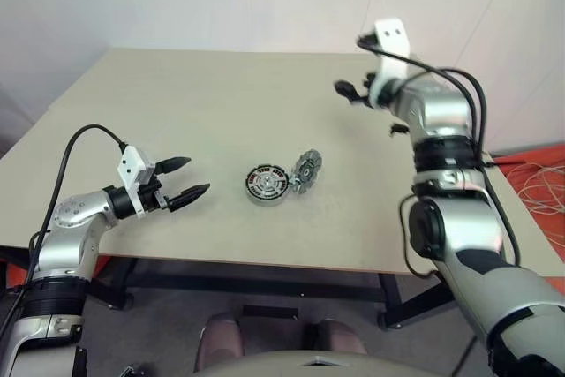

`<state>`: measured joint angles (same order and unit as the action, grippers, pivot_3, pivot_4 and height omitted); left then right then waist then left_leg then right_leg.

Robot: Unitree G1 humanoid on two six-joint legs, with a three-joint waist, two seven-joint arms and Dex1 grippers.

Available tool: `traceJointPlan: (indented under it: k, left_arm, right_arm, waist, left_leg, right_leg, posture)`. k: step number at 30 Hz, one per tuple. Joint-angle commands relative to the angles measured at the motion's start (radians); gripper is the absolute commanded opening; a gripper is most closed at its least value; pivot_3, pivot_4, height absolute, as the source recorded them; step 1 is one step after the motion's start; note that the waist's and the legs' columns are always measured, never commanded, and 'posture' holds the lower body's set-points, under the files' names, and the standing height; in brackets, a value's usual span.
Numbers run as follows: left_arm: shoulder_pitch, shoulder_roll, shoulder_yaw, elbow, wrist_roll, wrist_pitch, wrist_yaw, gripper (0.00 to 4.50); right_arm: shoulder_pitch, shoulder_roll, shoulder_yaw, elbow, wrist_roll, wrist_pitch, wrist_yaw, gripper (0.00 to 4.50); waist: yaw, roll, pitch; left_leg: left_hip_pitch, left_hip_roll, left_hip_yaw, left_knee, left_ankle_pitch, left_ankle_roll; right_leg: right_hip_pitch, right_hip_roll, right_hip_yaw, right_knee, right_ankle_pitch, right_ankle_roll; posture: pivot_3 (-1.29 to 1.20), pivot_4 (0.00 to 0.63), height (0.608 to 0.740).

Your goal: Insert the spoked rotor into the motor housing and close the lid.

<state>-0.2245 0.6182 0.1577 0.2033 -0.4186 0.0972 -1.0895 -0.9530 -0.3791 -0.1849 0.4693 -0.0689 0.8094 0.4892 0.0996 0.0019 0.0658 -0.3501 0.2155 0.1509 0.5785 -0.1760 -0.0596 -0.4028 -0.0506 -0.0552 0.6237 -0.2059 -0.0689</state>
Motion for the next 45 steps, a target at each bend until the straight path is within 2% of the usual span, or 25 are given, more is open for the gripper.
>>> traceJointPlan:
  k: [1, 3, 6, 11, 16, 17, 22, 28, 35, 40, 45]
  left_arm:
    - [-0.029, 0.011, 0.014, 0.004, -0.002, -0.023, -0.01, 4.5]
    - [-0.033, 0.013, 0.015, 0.01, -0.001, -0.026, -0.008, 4.5]
    - [-0.038, 0.015, 0.016, 0.017, 0.0, -0.029, -0.007, 4.5]
    - [-0.037, 0.018, 0.013, 0.013, -0.002, -0.024, -0.012, 4.5]
    - [-0.024, 0.017, 0.01, -0.006, -0.01, -0.006, -0.027, 4.5]
    - [-0.023, 0.016, 0.011, -0.008, -0.01, -0.005, -0.026, 4.5]
    - [0.0, 0.019, 0.013, -0.032, -0.016, 0.019, -0.023, 4.5]
    - [0.032, 0.024, 0.022, -0.06, -0.024, 0.038, -0.025, 4.5]
    - [0.067, 0.031, 0.032, -0.095, -0.039, 0.062, -0.023, 4.5]
    - [0.076, 0.022, 0.023, -0.11, -0.041, 0.07, -0.017, 4.5]
    - [0.075, 0.016, 0.019, -0.116, -0.041, 0.072, -0.014, 4.5]
  right_arm:
    - [0.102, -0.085, 0.065, -0.207, 0.038, -0.002, 0.105, 4.49]
    - [0.223, -0.15, 0.105, -0.321, 0.069, 0.036, 0.188, 4.49]
    - [0.355, -0.213, 0.133, -0.462, 0.128, 0.095, 0.268, 3.85]
    - [0.487, -0.244, 0.165, -0.602, 0.209, 0.097, 0.343, 2.07]
    - [0.527, -0.181, 0.192, -0.614, 0.259, 0.037, 0.329, 0.23]
    - [0.524, -0.169, 0.201, -0.613, 0.261, 0.027, 0.323, 0.01]
    - [0.439, -0.063, 0.267, -0.6, 0.274, 0.013, 0.285, 0.01]
    - [0.357, 0.016, 0.317, -0.545, 0.283, -0.015, 0.264, 0.01]
    - [0.32, 0.108, 0.384, -0.482, 0.277, -0.044, 0.246, 0.01]
    - [0.288, 0.178, 0.455, -0.286, 0.217, -0.158, 0.233, 0.01]
    - [0.258, 0.203, 0.496, -0.118, 0.155, -0.274, 0.221, 0.01]
  waist:
    - [-0.001, 0.001, 0.0]
    - [0.0, 0.001, 0.0]
    - [0.003, 0.001, 0.0]
    - [0.005, 0.001, 0.0]
    - [0.004, 0.001, 0.0]
    - [0.004, 0.001, 0.0]
    - [0.001, 0.001, 0.0]
    - [0.002, 0.001, 0.0]
    - [-0.001, 0.001, 0.0]
    - [-0.004, 0.001, 0.0]
    - [-0.003, 0.001, 0.0]
  left_leg:
    - [0.0, 0.0, 0.0, 0.0, 0.0, 0.0]
    - [0.001, 0.0, 0.0, 0.0, 0.0, 0.0]
    - [0.002, 0.0, 0.001, 0.0, 0.0, 0.001]
    - [0.004, 0.001, 0.001, 0.002, -0.002, 0.004]
    - [0.008, 0.0, 0.001, 0.002, -0.002, 0.004]
    - [0.008, 0.0, 0.001, 0.002, -0.002, 0.004]
    - [0.008, 0.0, 0.0, 0.002, -0.002, 0.004]
    - [0.007, 0.0, 0.0, 0.002, -0.002, 0.004]
    - [0.005, 0.0, 0.0, 0.001, -0.002, 0.005]
    - [0.007, 0.0, 0.0, 0.001, -0.002, 0.004]
    - [0.006, 0.0, 0.0, 0.001, -0.002, 0.004]
  right_leg:
    - [0.0, 0.0, 0.0, 0.0, 0.0, 0.0]
    - [0.0, 0.0, 0.0, 0.0, 0.0, 0.0]
    - [0.002, 0.0, 0.0, 0.0, -0.003, 0.005]
    - [0.004, 0.0, 0.0, 0.0, -0.004, 0.007]
    - [0.008, 0.0, 0.0, -0.001, -0.004, 0.008]
    - [0.008, 0.0, 0.0, -0.001, -0.004, 0.008]
    - [0.007, 0.0, 0.0, 0.0, -0.004, 0.008]
    - [0.007, -0.001, 0.0, 0.0, -0.004, 0.007]
    - [0.005, 0.0, 0.0, 0.0, -0.004, 0.007]
    - [0.006, 0.0, 0.0, 0.0, -0.004, 0.007]
    - [0.006, -0.002, 0.0, 0.0, -0.004, 0.007]
  posture:
    - [0.0, 0.0, 0.74]
    - [0.0, 0.0, 0.74]
    - [0.0, 0.0, 0.74]
    - [0.0, 0.0, 0.74]
    - [0.0, 0.0, 0.74]
    - [0.0, 0.0, 0.74]
    - [0.0, 0.0, 0.74]
    - [0.0, 0.0, 0.74]
    - [0.0, 0.0, 0.74]
    - [0.0, 0.0, 0.74]
    - [0.0, 0.0, 0.74]
